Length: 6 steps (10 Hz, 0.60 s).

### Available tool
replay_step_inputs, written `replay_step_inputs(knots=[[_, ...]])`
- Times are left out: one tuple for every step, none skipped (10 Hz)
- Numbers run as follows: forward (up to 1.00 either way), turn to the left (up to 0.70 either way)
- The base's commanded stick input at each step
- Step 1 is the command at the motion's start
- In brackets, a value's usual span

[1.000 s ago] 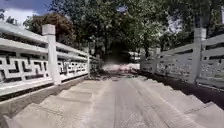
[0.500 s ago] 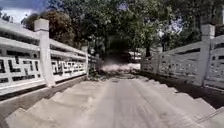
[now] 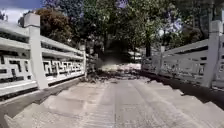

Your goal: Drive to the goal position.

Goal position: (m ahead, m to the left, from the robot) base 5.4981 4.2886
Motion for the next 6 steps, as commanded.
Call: replay_step_inputs(knots=[[0.45,0.0],[0.45,0.0],[0.45,0.0],[0.45,0.0],[0.45,0.0],[0.45,0.0]])
